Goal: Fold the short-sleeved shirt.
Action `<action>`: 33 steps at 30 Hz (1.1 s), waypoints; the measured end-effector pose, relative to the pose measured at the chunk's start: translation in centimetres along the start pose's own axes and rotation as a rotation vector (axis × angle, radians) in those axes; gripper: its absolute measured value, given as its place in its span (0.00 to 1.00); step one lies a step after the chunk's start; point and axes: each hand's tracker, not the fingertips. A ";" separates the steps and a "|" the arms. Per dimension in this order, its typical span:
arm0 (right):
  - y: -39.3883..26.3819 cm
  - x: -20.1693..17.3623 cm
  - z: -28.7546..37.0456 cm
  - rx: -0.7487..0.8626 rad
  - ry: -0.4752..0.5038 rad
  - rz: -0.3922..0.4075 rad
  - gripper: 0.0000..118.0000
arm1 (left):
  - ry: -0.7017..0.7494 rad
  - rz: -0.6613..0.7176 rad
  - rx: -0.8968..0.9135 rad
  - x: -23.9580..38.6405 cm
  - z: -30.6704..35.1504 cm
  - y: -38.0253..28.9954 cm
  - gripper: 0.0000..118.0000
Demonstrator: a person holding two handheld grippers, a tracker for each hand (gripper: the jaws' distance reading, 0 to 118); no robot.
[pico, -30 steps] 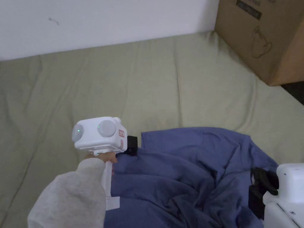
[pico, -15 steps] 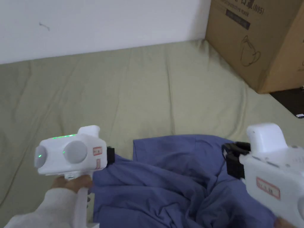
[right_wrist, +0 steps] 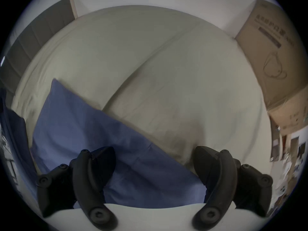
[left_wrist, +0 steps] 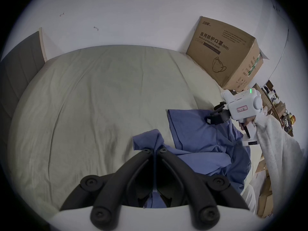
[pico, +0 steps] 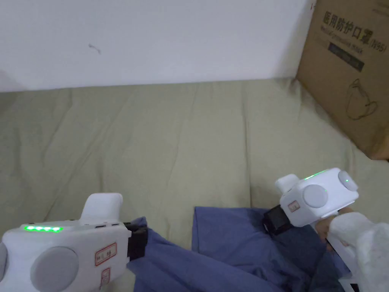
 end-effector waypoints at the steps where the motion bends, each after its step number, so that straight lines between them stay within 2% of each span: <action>1: 0.3 0.2 0.5 -0.023 0.023 -0.046 0.83 | -0.004 -0.001 0.001 -0.1 -0.2 0.0 0.00; 2: 0.5 0.1 0.9 -0.020 0.015 -0.017 0.79 | -0.003 -0.004 -0.005 -0.1 -0.4 0.1 0.00; 4: 0.4 -0.5 2.0 -0.015 0.014 0.007 0.58 | -0.003 -0.002 -0.004 -0.2 -0.2 0.1 0.00; 5: 0.4 -0.8 2.4 -0.003 -0.005 0.023 0.43 | -0.010 0.008 -0.001 -0.3 0.2 0.2 0.00; 6: 0.3 -0.9 2.7 0.016 -0.008 0.018 0.08 | -0.016 0.024 0.007 -0.4 0.5 0.3 0.00; 7: 0.3 -1.1 2.9 0.050 -0.031 -0.026 0.02 | -0.017 0.023 0.015 -0.5 0.9 0.4 0.00; 8: 0.2 -0.8 3.1 0.030 -0.015 -0.062 0.02 | -0.012 0.023 0.020 -0.6 1.4 0.5 0.00; 10: -0.2 -0.4 4.5 0.078 -0.012 -0.097 0.02 | 0.007 0.017 0.030 -1.0 2.6 1.1 0.00; 13: -0.5 1.1 8.9 0.175 0.007 -0.207 0.02 | 0.064 -0.009 0.077 -2.1 5.2 2.2 0.00; 18: -0.8 5.7 19.9 0.381 0.011 -0.377 0.02 | 0.144 0.023 0.157 -5.2 10.8 4.7 0.00; 20: -1.2 7.0 24.3 0.443 0.008 -0.421 0.02 | 0.167 0.049 0.205 -6.2 13.4 5.8 0.00; 23: -2.1 7.8 30.8 0.542 -0.011 -0.454 0.02 | 0.177 0.060 0.270 -6.7 17.4 7.5 0.00; 28: -2.5 7.8 39.1 0.682 0.071 -0.526 0.02 | 0.223 -0.008 0.355 -5.7 23.0 10.5 0.00; 32: -0.2 6.1 43.2 0.725 0.049 -0.477 0.02 | 0.341 -0.126 0.422 -3.9 26.2 13.8 0.00; 33: 0.5 5.9 44.1 0.734 0.047 -0.481 0.02 | 0.350 -0.119 0.435 -3.8 27.0 14.7 0.00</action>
